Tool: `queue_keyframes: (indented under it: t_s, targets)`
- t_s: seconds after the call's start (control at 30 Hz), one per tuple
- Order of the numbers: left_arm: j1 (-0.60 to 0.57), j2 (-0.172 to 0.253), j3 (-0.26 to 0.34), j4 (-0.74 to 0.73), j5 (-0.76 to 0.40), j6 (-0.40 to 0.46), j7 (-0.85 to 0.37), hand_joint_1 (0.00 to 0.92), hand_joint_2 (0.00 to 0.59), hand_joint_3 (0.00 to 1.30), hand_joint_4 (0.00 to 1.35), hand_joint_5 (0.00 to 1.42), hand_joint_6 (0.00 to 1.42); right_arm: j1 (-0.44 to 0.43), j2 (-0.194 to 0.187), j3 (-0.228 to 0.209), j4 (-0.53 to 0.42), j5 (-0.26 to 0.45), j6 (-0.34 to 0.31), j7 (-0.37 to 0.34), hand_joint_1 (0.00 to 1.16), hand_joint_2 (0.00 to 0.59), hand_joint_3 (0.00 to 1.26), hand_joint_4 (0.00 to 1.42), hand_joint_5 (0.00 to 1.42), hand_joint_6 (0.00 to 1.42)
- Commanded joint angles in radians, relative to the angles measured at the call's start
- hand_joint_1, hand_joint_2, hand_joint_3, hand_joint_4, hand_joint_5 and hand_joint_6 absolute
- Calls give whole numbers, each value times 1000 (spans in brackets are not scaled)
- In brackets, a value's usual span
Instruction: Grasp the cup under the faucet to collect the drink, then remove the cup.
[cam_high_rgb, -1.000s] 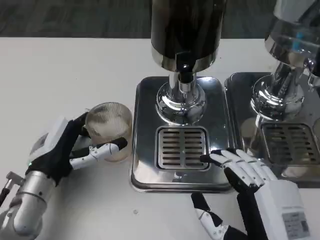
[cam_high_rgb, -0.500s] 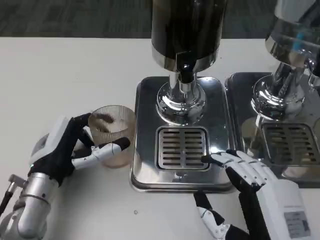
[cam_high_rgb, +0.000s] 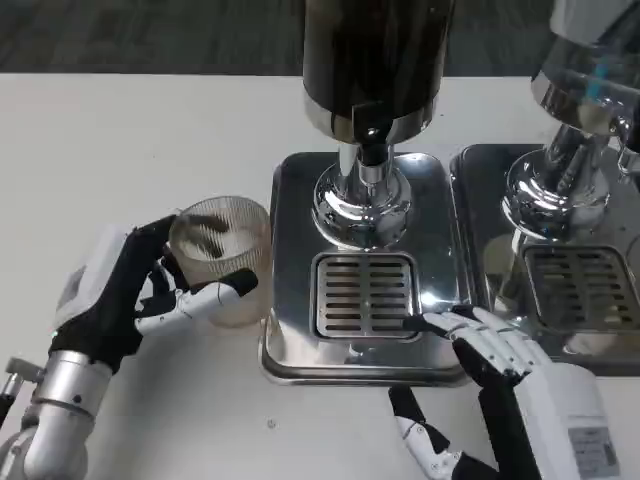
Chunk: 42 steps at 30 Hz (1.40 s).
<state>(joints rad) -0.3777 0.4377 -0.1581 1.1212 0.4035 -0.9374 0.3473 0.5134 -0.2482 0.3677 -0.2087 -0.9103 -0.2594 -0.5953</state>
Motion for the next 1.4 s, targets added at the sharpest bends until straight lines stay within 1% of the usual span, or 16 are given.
queue_keyframes:
  t_s: [0.03, 0.2, 0.33, 0.47, 0.53, 0.77, 1.03, 1.33, 1.4]
  targets:
    - [7, 20, 20, -34, -10, -37, 10, 378, 113, 588, 677, 960, 1190, -1, 1, 2, 4, 6, -18, -7, 478, 392, 384, 323, 236, 270]
    - [4, 25, 27, -64, -5, -57, 10, 375, 113, 588, 677, 960, 1192, 10, 3, 0, -2, 10, -19, -6, 470, 394, 384, 323, 236, 270]
    - [-15, 4, 12, -71, 10, -47, -1, 374, 112, 588, 677, 960, 1182, 16, 2, -3, -9, 15, -20, -3, 464, 395, 384, 323, 236, 270]
    - [-43, -31, -7, -61, 16, -26, -27, 373, 111, 589, 677, 960, 1178, 23, 4, -6, -15, 16, -17, -4, 460, 396, 384, 323, 236, 270]
    - [-52, -42, -13, -58, 16, -22, -36, 370, 111, 591, 677, 960, 1178, 29, 6, -7, -18, 16, -16, -6, 458, 396, 384, 323, 236, 272]
    - [-105, -89, -57, -22, 55, 13, -48, 359, 111, 595, 677, 960, 1176, 54, 22, -2, -25, 6, -10, -20, 454, 396, 384, 323, 243, 280]
    - [-151, -115, -91, 24, 81, 52, -49, 355, 111, 595, 677, 960, 1176, 84, 38, -1, -39, -8, -8, -31, 457, 403, 384, 323, 246, 297]
    - [-184, -138, -121, 51, 96, 80, -49, 354, 111, 601, 678, 960, 1176, 103, 42, 0, -55, -10, -7, -25, 459, 404, 384, 323, 249, 307]
    - [-190, -144, -129, 52, 100, 83, -45, 354, 111, 602, 677, 950, 1149, 107, 44, 1, -57, -9, -6, -24, 459, 404, 384, 323, 250, 310]
